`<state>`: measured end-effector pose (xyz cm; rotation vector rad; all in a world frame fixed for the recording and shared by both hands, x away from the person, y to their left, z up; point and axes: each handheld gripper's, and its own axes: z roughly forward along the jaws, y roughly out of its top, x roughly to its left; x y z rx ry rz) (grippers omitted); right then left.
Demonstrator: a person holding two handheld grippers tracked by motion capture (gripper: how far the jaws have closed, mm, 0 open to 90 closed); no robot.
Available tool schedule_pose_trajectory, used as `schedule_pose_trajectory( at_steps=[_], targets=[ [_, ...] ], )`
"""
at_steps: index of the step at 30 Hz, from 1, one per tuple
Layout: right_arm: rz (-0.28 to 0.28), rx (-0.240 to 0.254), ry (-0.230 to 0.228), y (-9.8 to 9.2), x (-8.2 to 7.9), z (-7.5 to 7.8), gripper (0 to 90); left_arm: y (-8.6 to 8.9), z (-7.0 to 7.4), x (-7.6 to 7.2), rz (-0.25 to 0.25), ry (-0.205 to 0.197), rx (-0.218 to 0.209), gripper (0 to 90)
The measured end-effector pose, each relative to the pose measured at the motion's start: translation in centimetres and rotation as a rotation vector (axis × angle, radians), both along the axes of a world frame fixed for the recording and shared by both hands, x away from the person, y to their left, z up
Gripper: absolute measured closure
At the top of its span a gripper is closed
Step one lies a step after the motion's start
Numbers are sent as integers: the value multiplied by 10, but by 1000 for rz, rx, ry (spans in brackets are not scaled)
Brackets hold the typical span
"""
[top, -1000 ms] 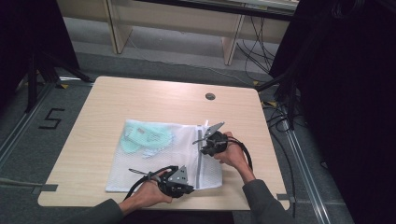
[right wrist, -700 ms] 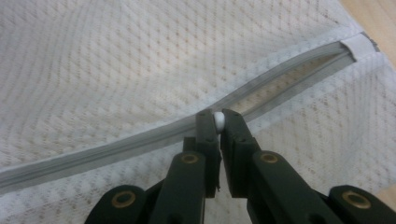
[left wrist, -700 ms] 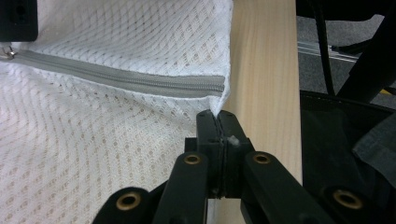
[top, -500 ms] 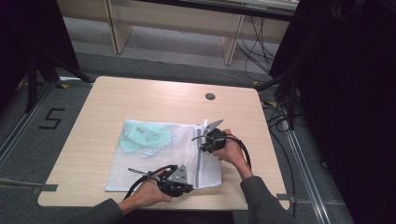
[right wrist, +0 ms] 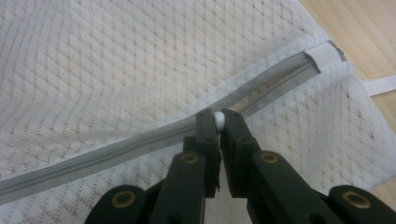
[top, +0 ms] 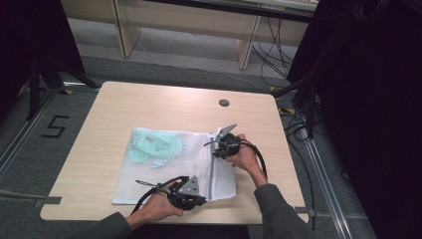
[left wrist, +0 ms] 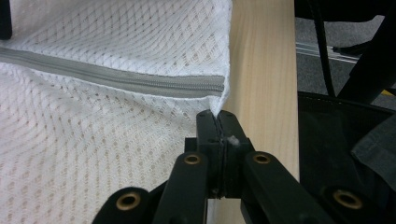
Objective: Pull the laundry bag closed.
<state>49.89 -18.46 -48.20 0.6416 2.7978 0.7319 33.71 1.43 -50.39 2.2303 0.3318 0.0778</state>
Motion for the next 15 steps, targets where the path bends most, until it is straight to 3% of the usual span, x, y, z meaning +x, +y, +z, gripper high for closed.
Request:
schedule_pose_trajectory(
  at_steps=[5,10,15],
  targets=[
    [-23,10,7,0,1,-1,867,0,0,-1,-3,-7,6,890],
    [11,1,-25,-1,8,1,867,0,0,-1,-1,2,2,891],
    [-25,-6,-13,0,8,0,867,0,0,-1,-4,-5,13,890]
  ],
)
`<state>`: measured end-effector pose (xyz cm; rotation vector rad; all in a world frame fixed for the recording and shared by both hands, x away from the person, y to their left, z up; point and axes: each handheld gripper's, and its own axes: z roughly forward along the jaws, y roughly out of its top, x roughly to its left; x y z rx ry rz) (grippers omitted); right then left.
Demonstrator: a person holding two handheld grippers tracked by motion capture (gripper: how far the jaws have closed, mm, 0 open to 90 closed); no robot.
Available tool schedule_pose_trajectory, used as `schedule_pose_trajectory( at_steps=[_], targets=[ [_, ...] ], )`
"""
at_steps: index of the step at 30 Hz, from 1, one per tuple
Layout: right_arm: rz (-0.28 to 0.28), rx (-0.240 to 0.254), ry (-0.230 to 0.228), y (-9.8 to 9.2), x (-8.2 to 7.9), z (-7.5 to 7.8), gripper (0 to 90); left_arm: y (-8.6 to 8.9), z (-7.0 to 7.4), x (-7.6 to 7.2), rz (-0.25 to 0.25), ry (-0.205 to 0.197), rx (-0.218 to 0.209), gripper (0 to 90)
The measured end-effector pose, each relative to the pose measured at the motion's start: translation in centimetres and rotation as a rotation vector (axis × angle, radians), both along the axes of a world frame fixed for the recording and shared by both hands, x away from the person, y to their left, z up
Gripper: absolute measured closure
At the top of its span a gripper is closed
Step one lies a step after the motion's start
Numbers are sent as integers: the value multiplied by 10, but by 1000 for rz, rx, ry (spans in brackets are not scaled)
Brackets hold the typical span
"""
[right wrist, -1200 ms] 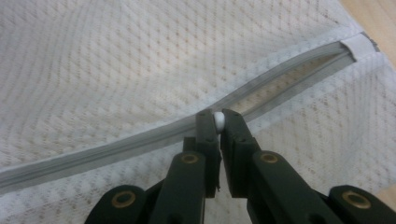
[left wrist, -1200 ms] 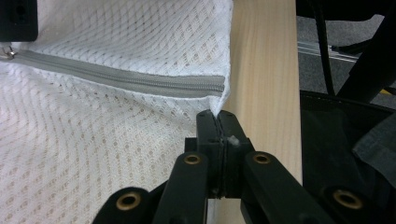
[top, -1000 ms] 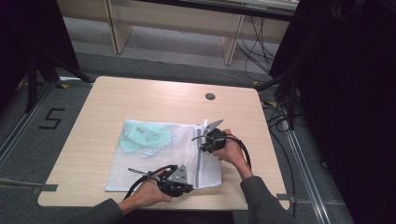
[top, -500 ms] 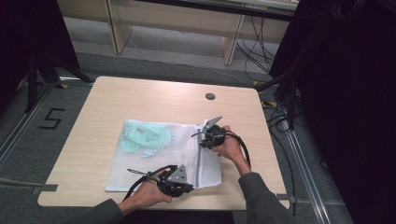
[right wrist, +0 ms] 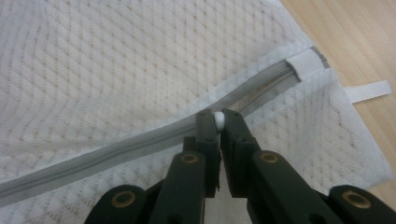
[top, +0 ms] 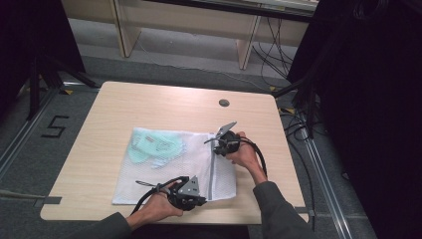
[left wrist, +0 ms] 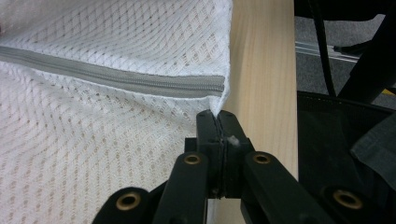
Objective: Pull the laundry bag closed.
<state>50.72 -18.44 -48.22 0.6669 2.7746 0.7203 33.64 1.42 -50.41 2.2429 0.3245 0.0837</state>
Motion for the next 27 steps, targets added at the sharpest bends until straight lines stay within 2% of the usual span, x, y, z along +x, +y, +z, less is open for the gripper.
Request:
schedule_pose_trajectory(
  at_steps=[1,3,4,9,13,14,16,17,18,22,24,25,27],
  targets=[
    [-3,-5,11,0,0,1,867,0,0,0,1,0,-1,890],
    [30,-1,-20,0,4,0,867,0,0,0,0,6,-8,891],
    [26,-2,-31,0,4,0,867,0,0,-1,-1,5,-6,891],
    [2,-2,-26,0,6,0,867,1,2,0,-3,3,-12,891],
    [26,-2,-48,0,10,-2,867,0,2,0,0,6,-12,891],
    [1,-3,-33,1,8,-2,867,0,1,0,-9,12,-16,891],
    [6,-5,-49,0,10,-2,867,0,1,-1,-5,8,-8,891],
    [-10,-3,-30,0,10,-2,867,0,1,-1,-8,11,-9,891],
    [-9,2,-53,0,11,-3,867,0,1,-1,-6,7,-11,890],
    [-12,11,-49,0,12,-3,867,0,1,0,-6,9,-17,891],
    [-22,8,-30,1,10,-3,867,0,2,1,-4,10,-16,891],
    [-9,5,-49,0,13,-2,867,1,3,1,-3,9,-16,890],
    [-10,3,-56,0,14,-3,867,1,3,1,-2,9,-17,890]
  ],
)
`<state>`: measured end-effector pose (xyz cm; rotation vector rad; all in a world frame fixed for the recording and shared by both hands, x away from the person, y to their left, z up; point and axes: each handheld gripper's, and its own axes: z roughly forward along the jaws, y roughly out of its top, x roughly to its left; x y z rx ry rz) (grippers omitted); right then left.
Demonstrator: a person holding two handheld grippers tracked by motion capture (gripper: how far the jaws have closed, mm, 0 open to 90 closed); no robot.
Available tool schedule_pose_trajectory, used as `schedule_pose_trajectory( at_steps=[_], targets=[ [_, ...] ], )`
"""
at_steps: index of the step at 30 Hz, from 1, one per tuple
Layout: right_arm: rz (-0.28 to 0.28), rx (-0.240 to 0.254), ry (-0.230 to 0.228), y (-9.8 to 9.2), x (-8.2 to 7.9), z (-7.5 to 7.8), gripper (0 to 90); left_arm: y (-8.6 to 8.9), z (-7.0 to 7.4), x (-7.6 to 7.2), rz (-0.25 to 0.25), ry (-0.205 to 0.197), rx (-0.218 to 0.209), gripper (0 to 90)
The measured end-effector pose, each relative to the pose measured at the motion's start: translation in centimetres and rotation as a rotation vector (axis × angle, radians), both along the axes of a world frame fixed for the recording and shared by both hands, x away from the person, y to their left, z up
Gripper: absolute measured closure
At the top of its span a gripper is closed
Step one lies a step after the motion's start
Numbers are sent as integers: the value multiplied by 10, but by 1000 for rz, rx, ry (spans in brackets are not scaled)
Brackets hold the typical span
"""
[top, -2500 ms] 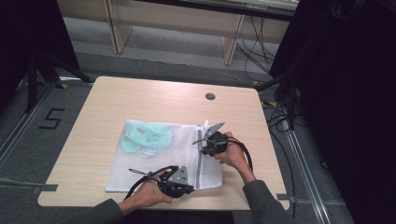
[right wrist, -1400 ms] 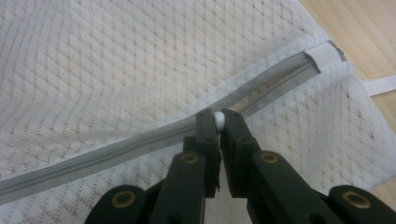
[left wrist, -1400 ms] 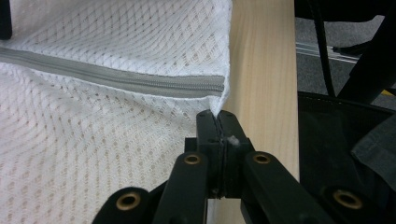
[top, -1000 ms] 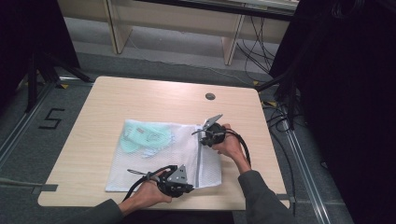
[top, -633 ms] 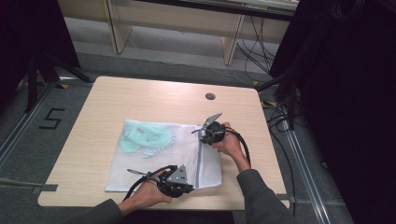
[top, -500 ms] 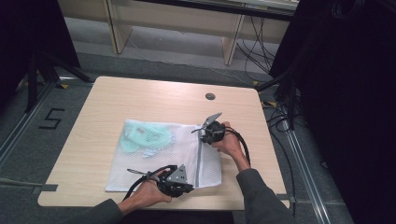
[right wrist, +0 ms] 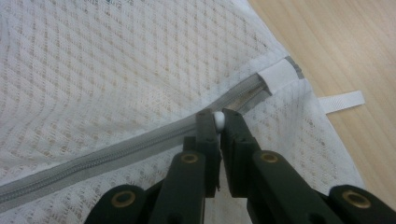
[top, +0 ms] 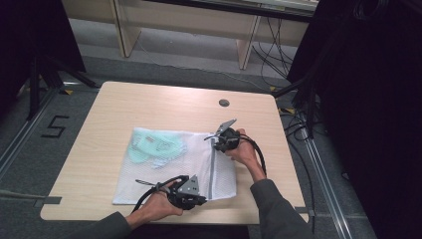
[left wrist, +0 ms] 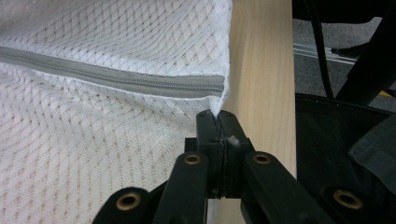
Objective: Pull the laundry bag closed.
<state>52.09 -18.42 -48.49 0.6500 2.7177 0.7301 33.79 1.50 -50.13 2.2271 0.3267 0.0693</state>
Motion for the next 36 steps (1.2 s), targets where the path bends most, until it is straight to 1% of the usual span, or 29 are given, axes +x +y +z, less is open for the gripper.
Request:
schedule_pose_trajectory(
  at_steps=[1,2,3,4,6,7,9,10,11,14,15,16,18,20,21,22,24,25,26,27,28,31,32,35,36],
  targets=[
    [6,-1,9,1,0,0,867,0,0,0,0,-3,3,891],
    [10,3,-3,1,1,0,867,0,0,0,1,-3,3,891],
    [7,4,5,1,1,0,867,1,0,1,-2,-7,11,891],
    [10,-6,7,1,2,1,867,0,-1,0,-4,3,-1,891],
    [-3,5,0,2,3,0,867,0,0,-1,-5,-4,9,891],
    [0,-2,-3,1,3,0,867,0,0,-1,-10,-8,16,891],
    [1,6,-8,1,5,-1,867,-1,-1,-1,-10,-2,5,891],
    [9,-2,-15,0,6,0,867,-1,-1,-2,-8,0,3,891],
    [-4,4,-16,0,6,-1,867,-1,0,-2,-10,0,4,891],
    [0,7,-19,-1,7,-2,867,-1,0,-2,-17,-2,16,891],
    [-5,10,-14,-1,8,-2,867,-1,0,-2,-12,-1,11,891],
    [-23,13,-12,-1,6,-2,867,-1,0,-2,-13,-4,11,891],
    [-6,8,-24,-1,9,-2,867,-1,1,-1,-10,-4,8,891],
    [-13,10,-28,-1,9,-2,867,-1,1,-2,-11,-3,7,891],
    [-7,12,-31,-1,10,-2,867,-1,1,-2,-12,-2,8,891],
    [-13,14,-30,0,10,-3,867,-1,1,-1,-21,-5,18,891],
    [-32,12,-32,-1,11,-3,867,-2,-1,-2,-24,-2,8,891],
    [-35,19,-31,-1,11,-3,867,-2,-1,-3,-26,-4,20,891],
    [-22,15,-32,-2,13,-3,867,-2,-1,-3,-26,-3,19,891],
    [-23,19,-27,-2,13,-3,867,-2,-1,-3,-25,-2,17,891],
    [-29,15,-37,-2,13,-3,867,-2,-1,-3,-23,-1,14,891],
    [-30,16,-36,-2,13,-3,867,-2,-1,-3,-21,3,17,891],
    [-31,18,-30,-2,14,-3,867,-2,-1,-3,-22,5,18,891],
    [-38,16,-50,-2,14,-2,867,-3,-2,-5,-31,12,17,891],
    [-40,20,-47,-3,15,-2,867,-4,-2,-5,-34,5,25,891]
  ],
)
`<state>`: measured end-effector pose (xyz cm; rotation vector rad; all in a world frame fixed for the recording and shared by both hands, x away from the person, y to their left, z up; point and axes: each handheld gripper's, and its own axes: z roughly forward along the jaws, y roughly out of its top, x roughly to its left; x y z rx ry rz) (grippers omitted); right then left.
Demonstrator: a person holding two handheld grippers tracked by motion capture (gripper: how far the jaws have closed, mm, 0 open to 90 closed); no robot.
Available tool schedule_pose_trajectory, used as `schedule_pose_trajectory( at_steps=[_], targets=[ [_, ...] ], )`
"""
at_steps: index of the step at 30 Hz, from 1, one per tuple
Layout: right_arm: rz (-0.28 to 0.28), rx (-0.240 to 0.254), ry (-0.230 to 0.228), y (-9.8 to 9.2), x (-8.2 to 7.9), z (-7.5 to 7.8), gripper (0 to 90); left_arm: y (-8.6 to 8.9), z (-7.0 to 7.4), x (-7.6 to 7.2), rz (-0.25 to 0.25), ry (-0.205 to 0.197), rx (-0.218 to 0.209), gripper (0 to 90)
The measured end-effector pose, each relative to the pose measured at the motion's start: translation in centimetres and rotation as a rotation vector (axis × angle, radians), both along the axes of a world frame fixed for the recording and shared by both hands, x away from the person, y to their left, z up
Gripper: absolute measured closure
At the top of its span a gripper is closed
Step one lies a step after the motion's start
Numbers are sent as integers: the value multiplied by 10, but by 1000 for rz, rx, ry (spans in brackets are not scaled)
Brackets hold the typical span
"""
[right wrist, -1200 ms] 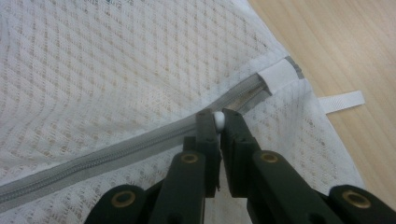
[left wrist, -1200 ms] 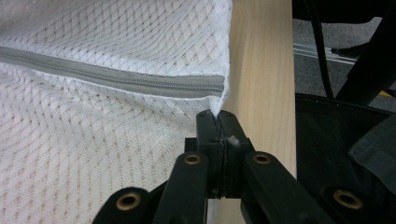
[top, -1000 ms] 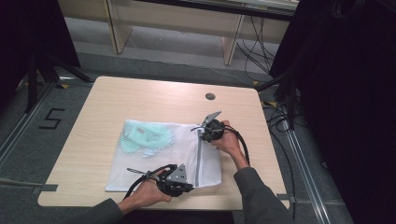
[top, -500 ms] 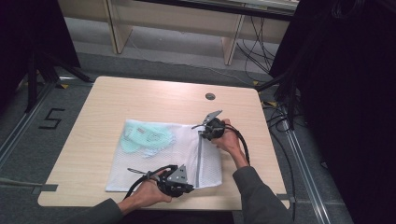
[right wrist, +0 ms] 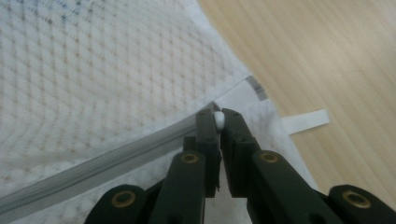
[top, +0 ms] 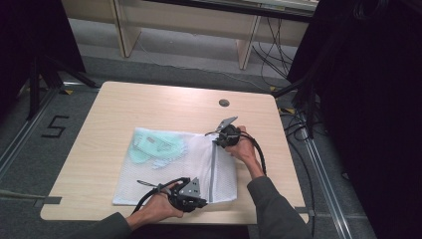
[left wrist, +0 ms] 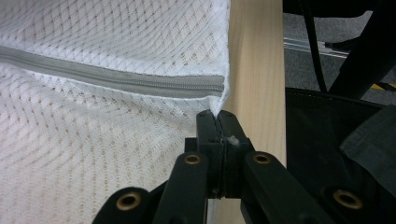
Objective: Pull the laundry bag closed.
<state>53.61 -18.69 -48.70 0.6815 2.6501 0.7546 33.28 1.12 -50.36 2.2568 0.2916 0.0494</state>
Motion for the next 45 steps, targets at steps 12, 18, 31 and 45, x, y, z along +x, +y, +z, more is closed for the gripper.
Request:
schedule_pose_trajectory(
  at_steps=[12,18,31,45],
  targets=[
    [-10,3,-31,0,1,0,866,0,-1,3,16,8,-5,889],
    [-47,13,-9,1,0,-1,865,-1,-2,4,18,15,-17,888],
    [-88,32,3,-2,1,0,820,0,-2,5,38,36,-20,876],
    [-134,93,13,-6,-2,12,685,5,7,10,75,85,-69,699]
  ],
)
